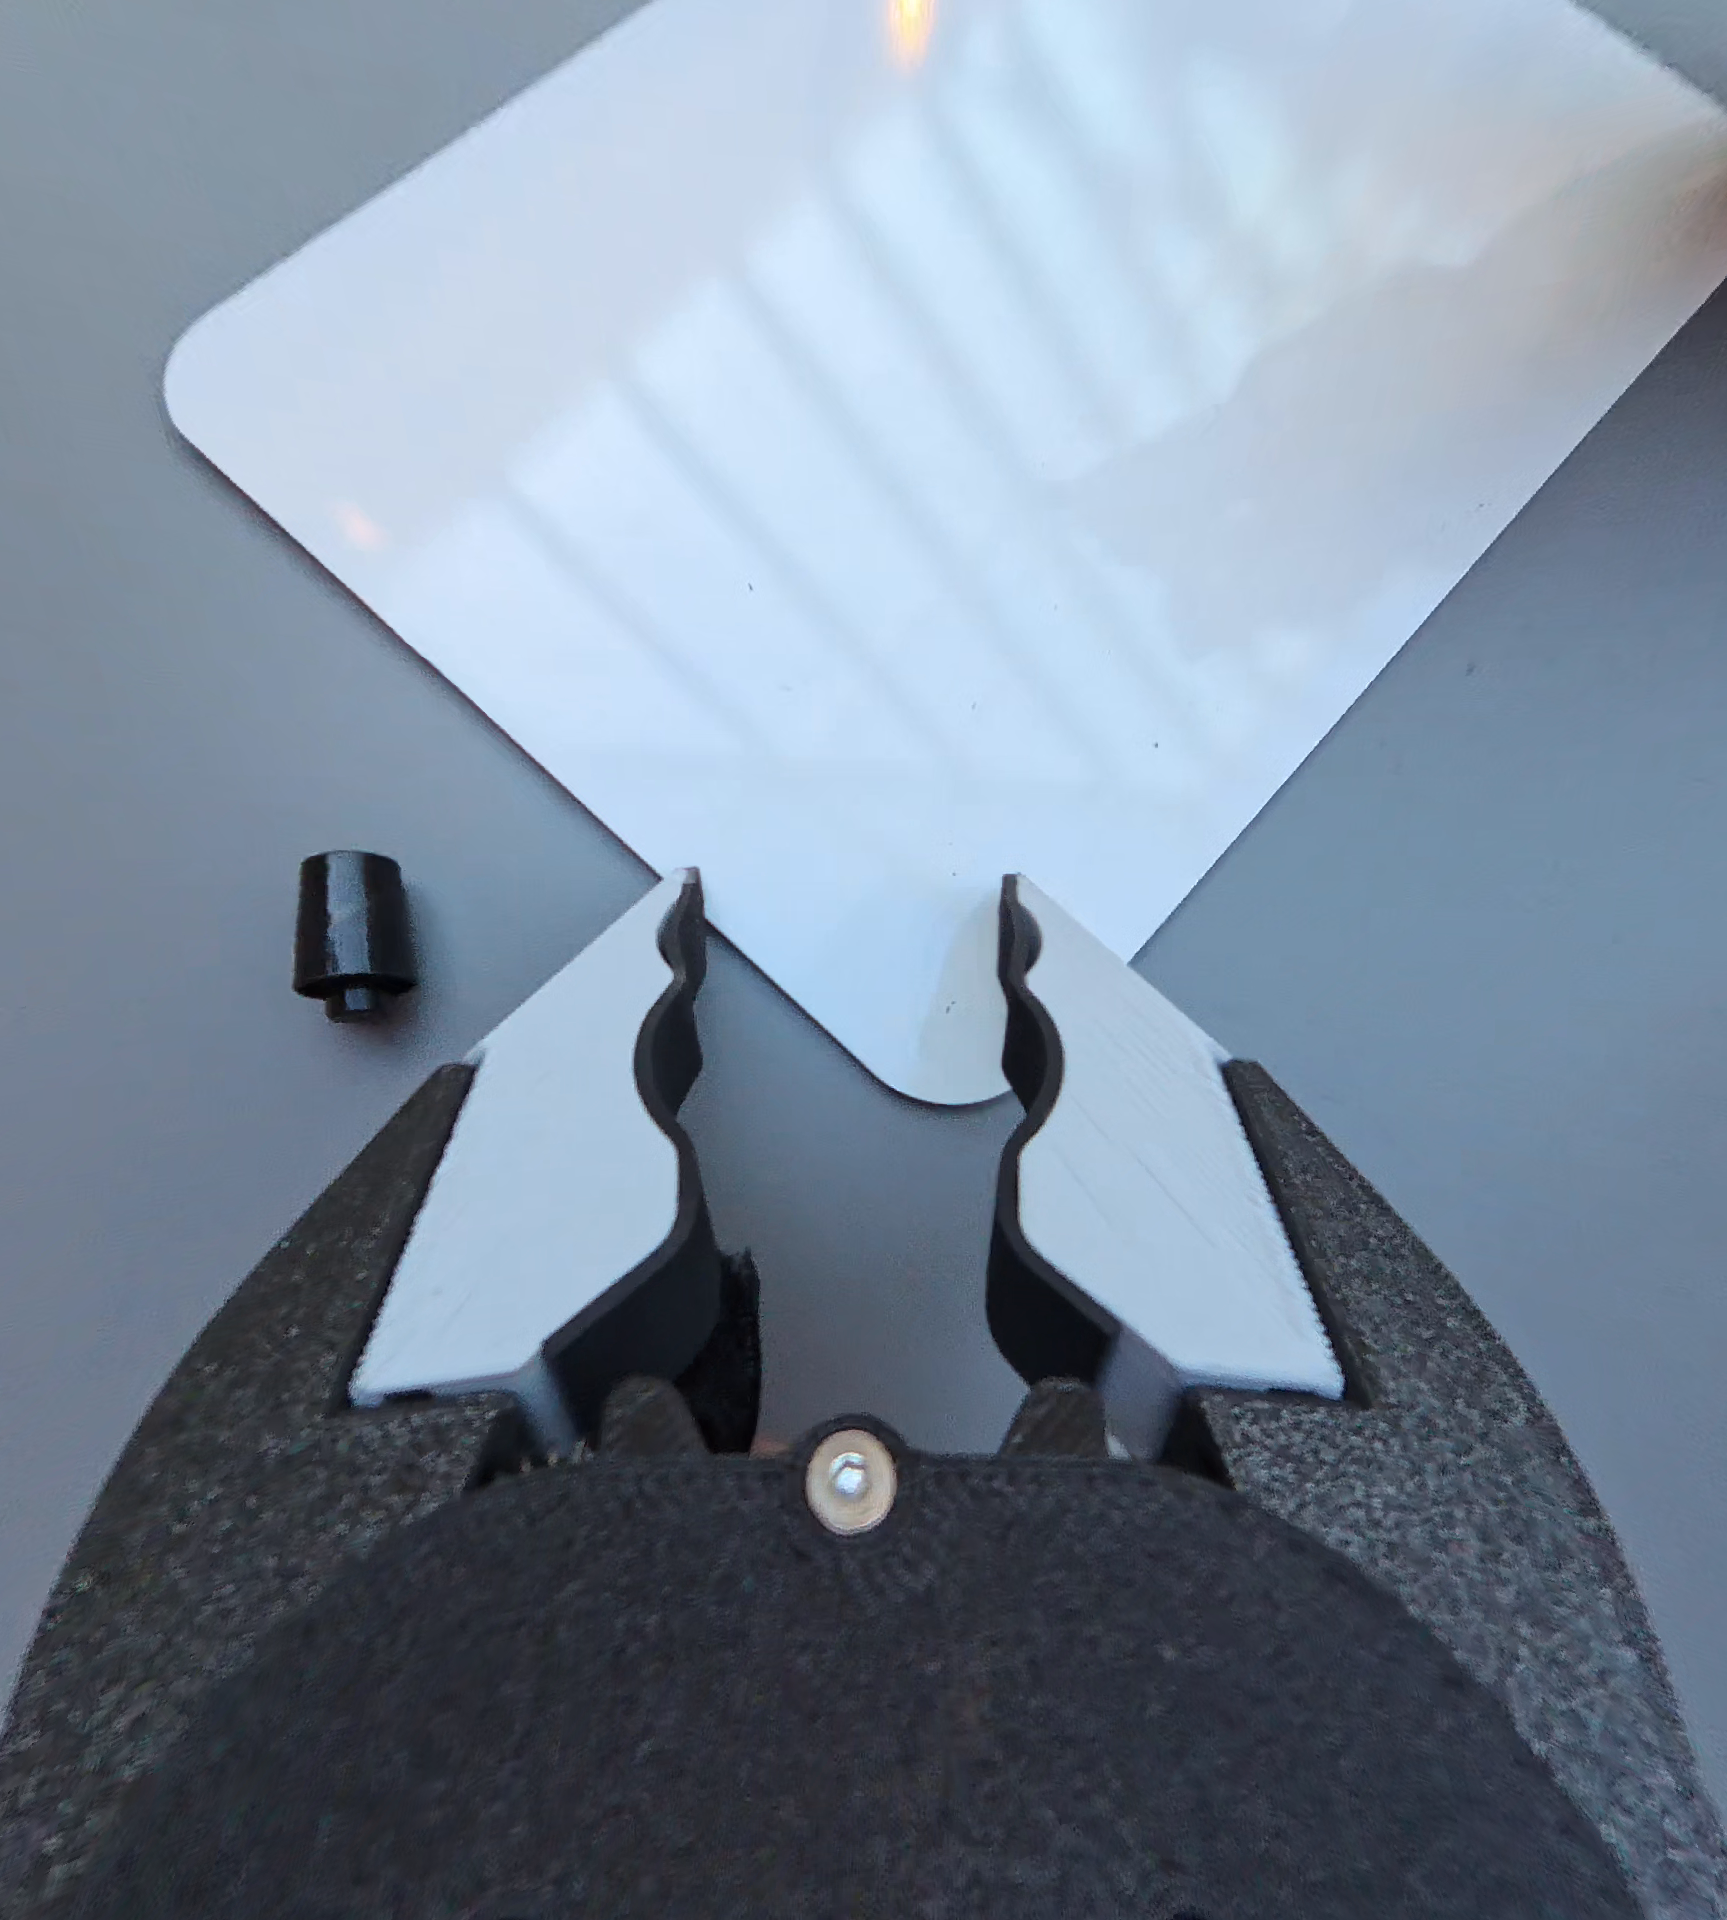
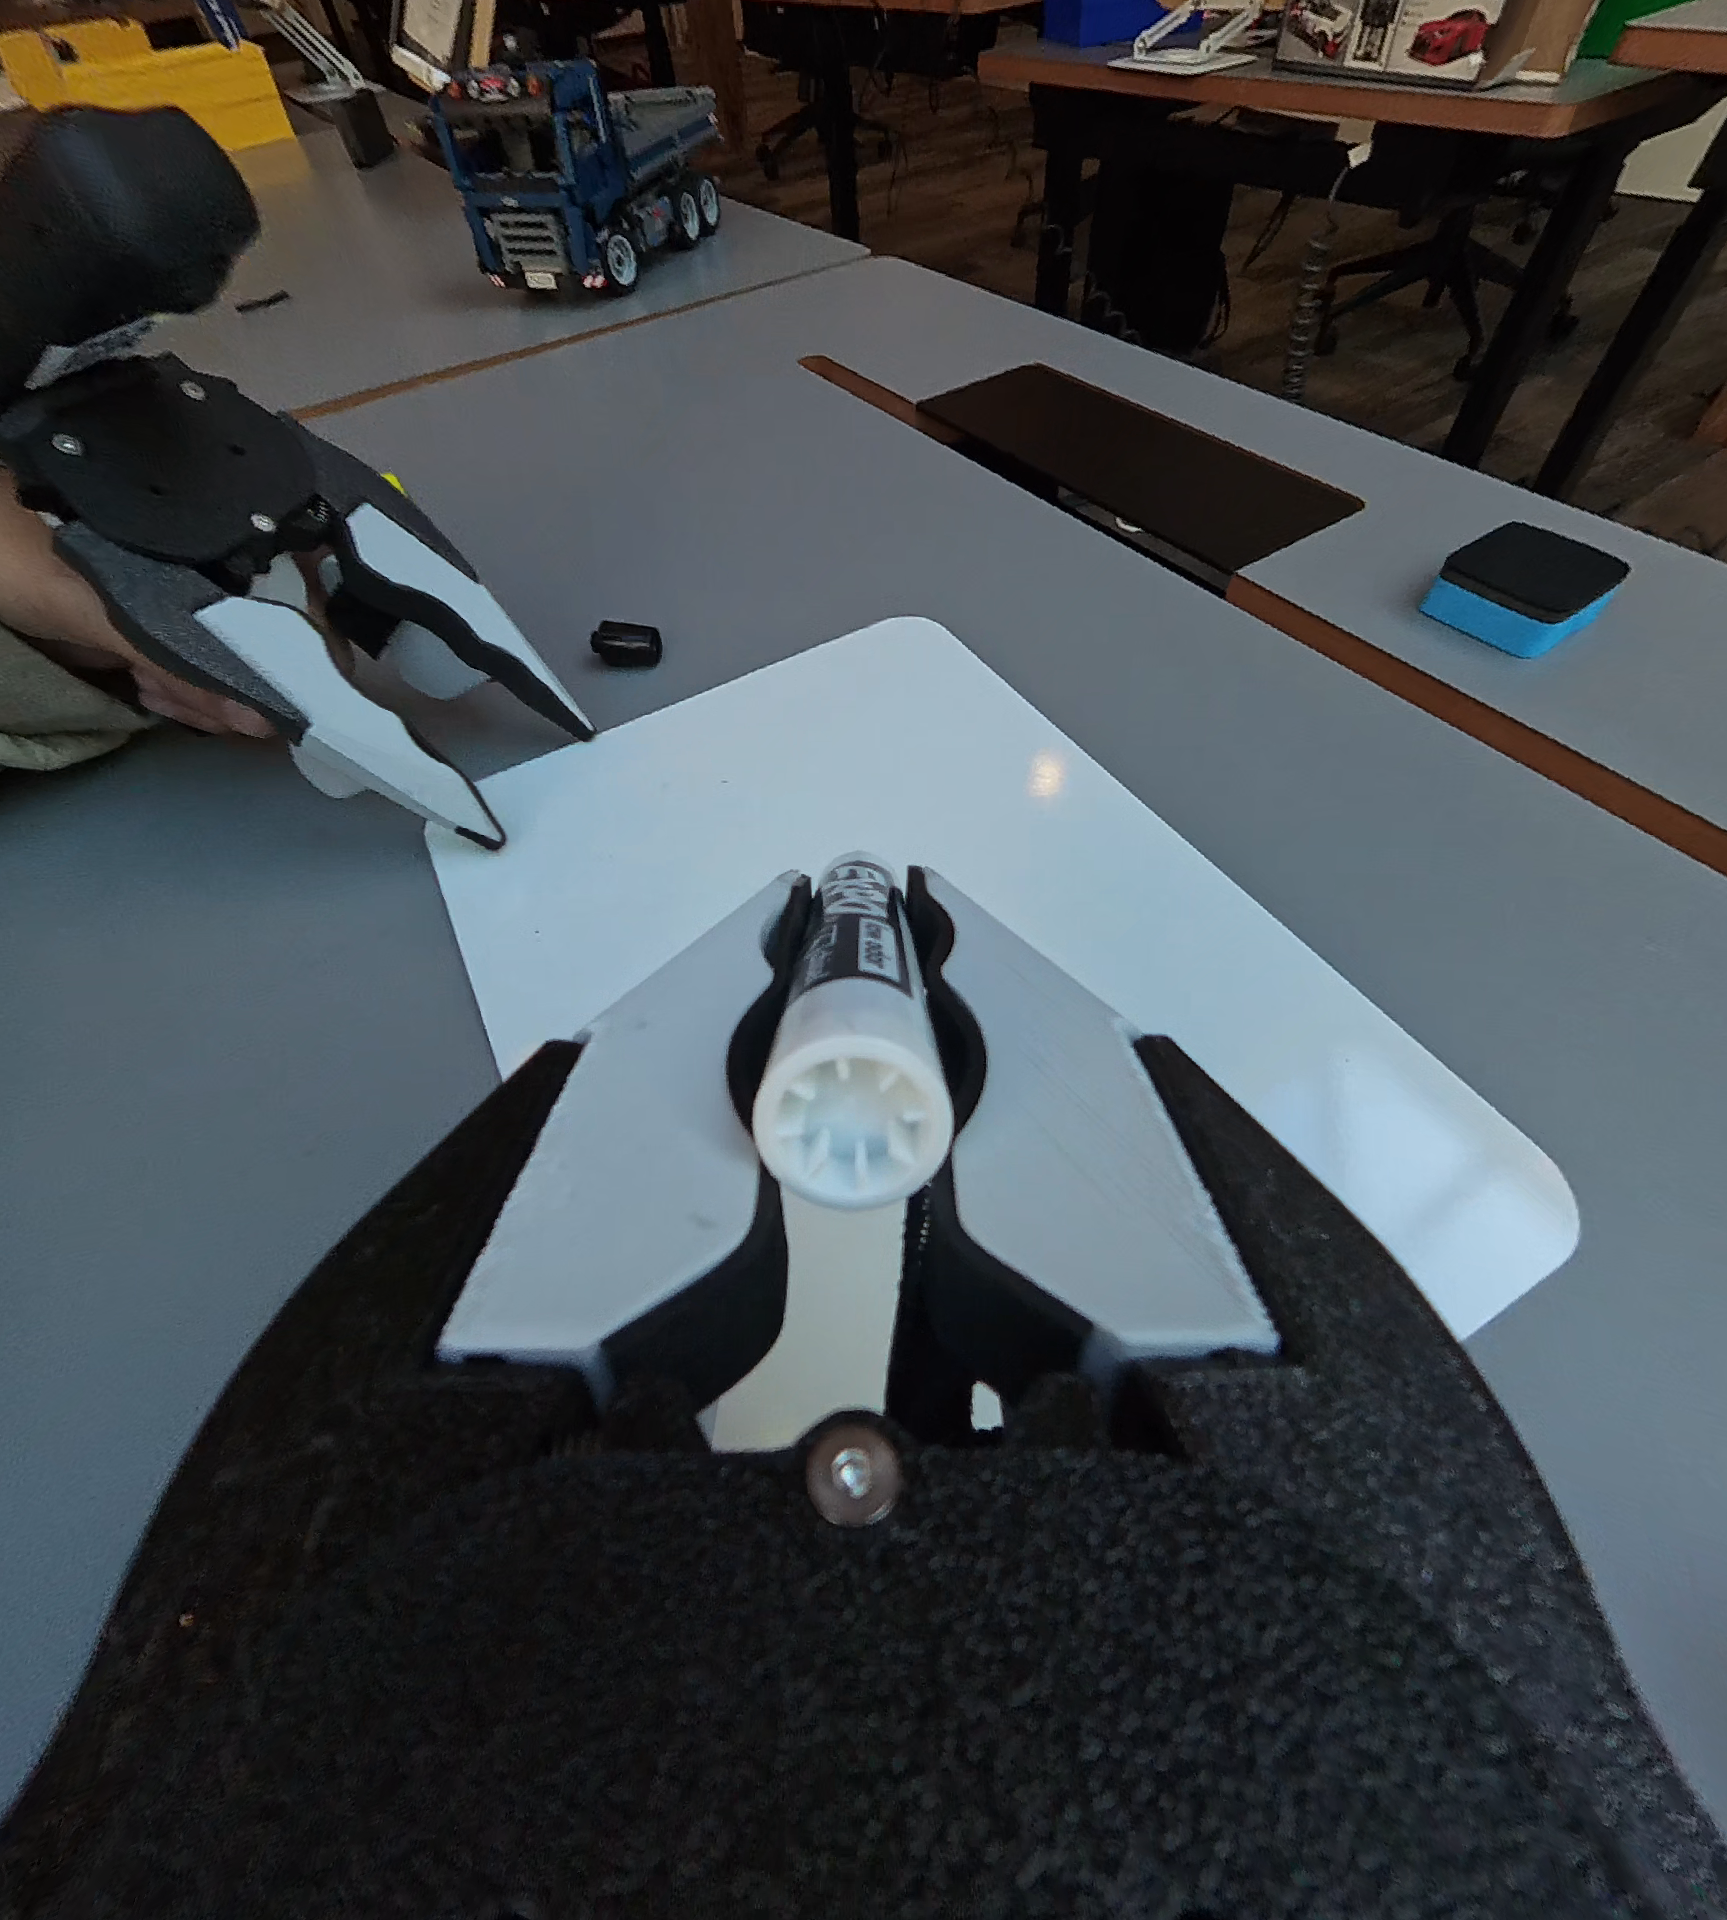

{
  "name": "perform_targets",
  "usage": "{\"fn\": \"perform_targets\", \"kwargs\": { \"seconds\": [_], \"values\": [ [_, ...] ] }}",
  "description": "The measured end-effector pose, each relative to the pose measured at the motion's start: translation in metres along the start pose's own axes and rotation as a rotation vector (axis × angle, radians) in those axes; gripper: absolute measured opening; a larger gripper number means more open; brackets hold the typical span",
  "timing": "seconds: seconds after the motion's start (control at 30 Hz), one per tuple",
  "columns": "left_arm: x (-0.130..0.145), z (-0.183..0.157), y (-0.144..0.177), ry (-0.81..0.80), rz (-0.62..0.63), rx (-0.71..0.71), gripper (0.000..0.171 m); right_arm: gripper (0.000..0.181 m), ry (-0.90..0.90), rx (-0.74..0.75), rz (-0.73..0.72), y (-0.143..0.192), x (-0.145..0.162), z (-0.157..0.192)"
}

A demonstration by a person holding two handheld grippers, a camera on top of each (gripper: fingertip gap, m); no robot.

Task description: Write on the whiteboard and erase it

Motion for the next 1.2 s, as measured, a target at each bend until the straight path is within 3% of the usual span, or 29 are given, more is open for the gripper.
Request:
{"fn": "perform_targets", "kwargs": {
  "seconds": [0.1, 0.2, 0.5, 0.63, 0.77, 0.87, 1.13, 1.2],
  "values": [
    [0.000, -0.007, -0.001, -0.035, 0.009, -0.001, 0.057, 0.018, 0.024, 0.067, 0.053, -0.003, 0.004, -0.002],
    [0.000, -0.020, 0.001, -0.054, 0.022, 0.048, 0.041, 0.018, -0.028, 0.036, 0.090, -0.008, 0.010, 0.004],
    [-0.004, -0.014, -0.002, -0.130, -0.010, -0.044, 0.047, 0.018, -0.002, 0.098, 0.192, -0.012, 0.019, 0.005],
    [-0.030, -0.021, 0.005, -0.274, -0.196, -0.102, 0.046, 0.018, -0.088, -0.016, 0.126, -0.015, 0.010, 0.021],
    [-0.056, -0.050, 0.015, -0.610, -0.396, -0.251, 0.046, 0.018, -0.281, -0.233, 0.027, -0.020, 0.000, 0.045],
    [-0.064, -0.068, 0.018, -0.784, -0.462, -0.360, 0.046, 0.018, -0.296, -0.305, 0.028, -0.027, 0.002, 0.060],
    [-0.056, -0.084, 0.003, -0.778, -0.432, -0.292, 0.032, 0.018, -0.223, -0.378, 0.038, -0.042, 0.005, 0.095],
    [-0.056, -0.085, 0.004, -0.750, -0.446, -0.257, 0.016, 0.018, -0.190, -0.395, 0.043, -0.042, 0.005, 0.100]
  ]
}}
Point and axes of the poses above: each gripper's, where its closed fingertips meet, y back along the fingers, x out of its underside, z = x × y across the jaws, the point moved 4 cm from there along y, back along the fingers, and after that the axes turned 8 degrees about -z, right-handed, at the moved point
